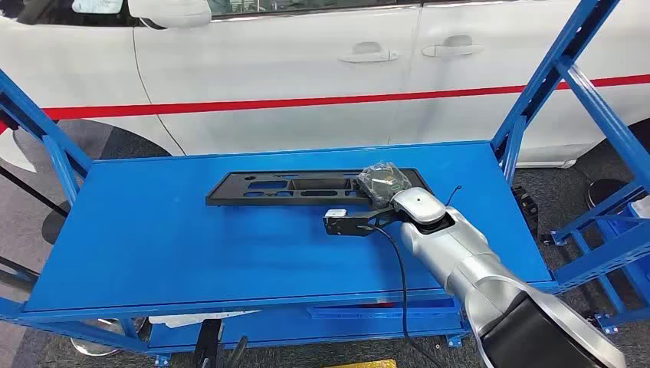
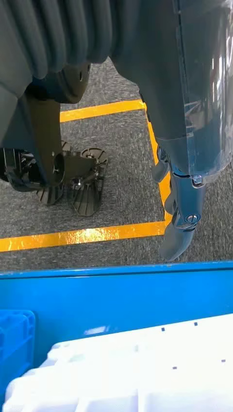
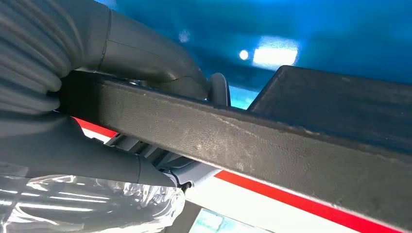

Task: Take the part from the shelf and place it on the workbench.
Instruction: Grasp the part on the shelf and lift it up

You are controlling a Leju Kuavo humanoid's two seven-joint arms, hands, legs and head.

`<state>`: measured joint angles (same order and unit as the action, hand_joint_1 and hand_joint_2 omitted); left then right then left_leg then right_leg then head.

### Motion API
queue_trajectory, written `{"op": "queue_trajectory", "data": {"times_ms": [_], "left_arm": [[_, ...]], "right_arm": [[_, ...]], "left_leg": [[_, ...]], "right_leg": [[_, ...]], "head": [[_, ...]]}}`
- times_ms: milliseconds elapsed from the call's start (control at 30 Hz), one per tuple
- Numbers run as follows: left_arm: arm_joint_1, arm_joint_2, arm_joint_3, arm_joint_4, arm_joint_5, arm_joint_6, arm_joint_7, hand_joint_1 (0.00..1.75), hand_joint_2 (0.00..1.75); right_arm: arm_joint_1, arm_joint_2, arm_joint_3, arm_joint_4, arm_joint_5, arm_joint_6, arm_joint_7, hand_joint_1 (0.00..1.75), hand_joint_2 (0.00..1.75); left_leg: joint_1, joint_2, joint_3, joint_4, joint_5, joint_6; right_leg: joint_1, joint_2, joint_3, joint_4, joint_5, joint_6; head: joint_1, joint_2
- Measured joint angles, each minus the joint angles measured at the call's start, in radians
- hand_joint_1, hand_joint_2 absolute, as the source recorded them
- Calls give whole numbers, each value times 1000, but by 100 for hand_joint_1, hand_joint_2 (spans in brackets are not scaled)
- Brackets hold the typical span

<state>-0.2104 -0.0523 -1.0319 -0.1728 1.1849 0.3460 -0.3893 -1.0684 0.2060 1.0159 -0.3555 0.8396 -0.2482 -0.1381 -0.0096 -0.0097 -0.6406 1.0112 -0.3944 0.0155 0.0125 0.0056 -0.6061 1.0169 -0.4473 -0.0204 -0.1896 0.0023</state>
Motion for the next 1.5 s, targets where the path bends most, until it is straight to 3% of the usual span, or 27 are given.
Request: {"op": "queue_trajectory", "data": {"times_ms": [300,533,867,1233,1500], "left_arm": [[8,1,0,0,-35,1,25,0,175],[24,0,0,0,-37,12,36,0,175],[48,0,-4,0,-79,68,118,0,175],[91,0,-109,0,-180,100,269,0,175],[110,-1,-124,0,-141,95,283,0,175]], "right_arm": [[-22,-4,-6,-21,-44,-69,-14,175,175],[-104,-14,-71,-79,-136,-110,-49,175,175],[-197,-27,-179,-146,-251,-134,-122,175,175],[-226,-41,-238,-167,-357,-152,-161,175,175],[-229,-64,-273,-209,-458,-133,-208,175,175]], "left_leg": [[0,0,0,0,0,0],[0,0,-1,0,0,0],[0,0,-1,0,0,0],[0,0,-1,0,0,0],[0,0,-2,0,0,0]], "right_leg": [[0,0,0,0,0,0],[0,0,-1,0,0,0],[0,0,-1,0,0,0],[0,0,-1,0,0,0],[0,0,-1,0,0,0]], "head": [[0,0],[0,0],[0,0],[0,0],[0,0]]}}
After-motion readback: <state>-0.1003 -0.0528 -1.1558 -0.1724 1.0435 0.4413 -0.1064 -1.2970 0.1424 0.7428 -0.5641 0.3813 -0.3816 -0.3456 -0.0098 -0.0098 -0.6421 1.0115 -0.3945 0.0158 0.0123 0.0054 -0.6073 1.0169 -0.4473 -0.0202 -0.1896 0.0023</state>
